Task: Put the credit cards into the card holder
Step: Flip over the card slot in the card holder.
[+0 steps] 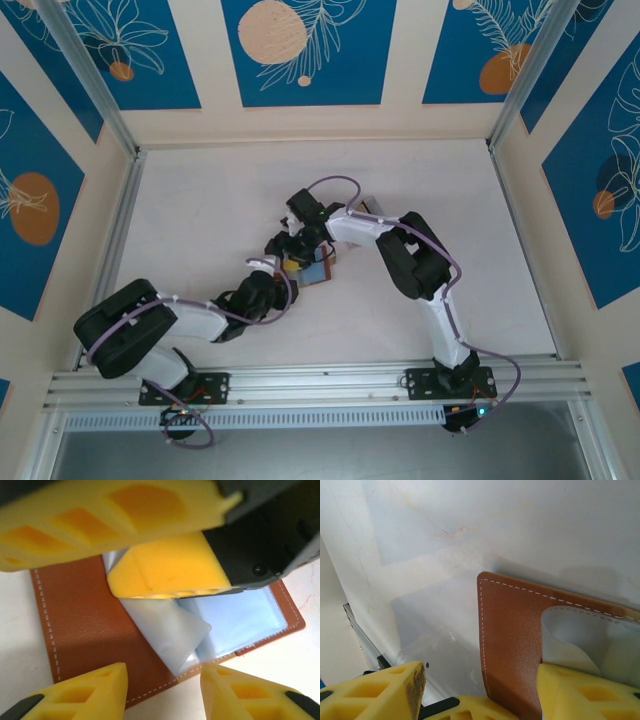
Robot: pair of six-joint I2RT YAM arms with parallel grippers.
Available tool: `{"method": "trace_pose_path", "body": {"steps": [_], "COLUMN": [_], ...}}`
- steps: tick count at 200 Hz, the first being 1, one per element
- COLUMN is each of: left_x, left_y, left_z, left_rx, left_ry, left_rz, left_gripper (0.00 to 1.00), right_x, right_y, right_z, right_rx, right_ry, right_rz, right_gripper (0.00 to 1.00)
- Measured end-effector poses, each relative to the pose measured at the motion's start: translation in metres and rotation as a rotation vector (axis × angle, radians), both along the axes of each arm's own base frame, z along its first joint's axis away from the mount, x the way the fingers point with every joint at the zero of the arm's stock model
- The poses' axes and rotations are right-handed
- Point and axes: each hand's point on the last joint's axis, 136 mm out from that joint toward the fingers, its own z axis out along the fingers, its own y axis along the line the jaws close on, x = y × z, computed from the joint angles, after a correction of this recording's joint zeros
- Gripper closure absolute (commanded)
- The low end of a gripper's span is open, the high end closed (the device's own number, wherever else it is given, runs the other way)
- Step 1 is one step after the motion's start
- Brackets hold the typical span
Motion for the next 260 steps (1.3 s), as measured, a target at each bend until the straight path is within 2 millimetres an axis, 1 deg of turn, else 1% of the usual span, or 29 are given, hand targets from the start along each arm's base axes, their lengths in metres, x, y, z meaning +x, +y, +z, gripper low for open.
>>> {"method": "trace_pose_path", "body": {"steps": [15,49,93,150,166,207,260], "left_x": [-0.003,-0.002,0.005,0.010,0.012,0.018,0.023], "left_y": [-0.001,-0.003,-0.004,-0.004,-0.005,-0.003,-0.005], "left_z": [0.000,-0.001,-0.005,-0.010,-0.011,-0.013,-0.013], "left_rx": [0.021,0.071,0.172,0.274,0.287,0.286,0.270], "left_ry": [-0.002,0.003,0.012,-0.006,-0.015,-0.027,-0.034], "left_rz": [-0.018,-0.022,0.013,0.077,0.093,0.146,0.178], "left_gripper": [0.49,0.49,0.60,0.66,0.70,0.73,0.75], "right_x": [0.000,-0.001,0.001,0.006,0.007,0.011,0.019], "right_y": [0.000,-0.001,-0.004,-0.007,-0.007,-0.006,-0.005], "right_z": [0.000,0.000,0.000,0.004,0.007,0.021,0.051], "right_rx": [-0.002,-0.005,-0.013,-0.035,-0.037,-0.037,-0.010], "right_ry": [0.002,0.005,0.009,-0.001,-0.013,-0.042,-0.100], "right_rz": [0.000,0.000,-0.007,-0.010,0.000,0.035,0.081], "right_gripper": [0.38,0.38,0.38,0.37,0.37,0.36,0.35]}}
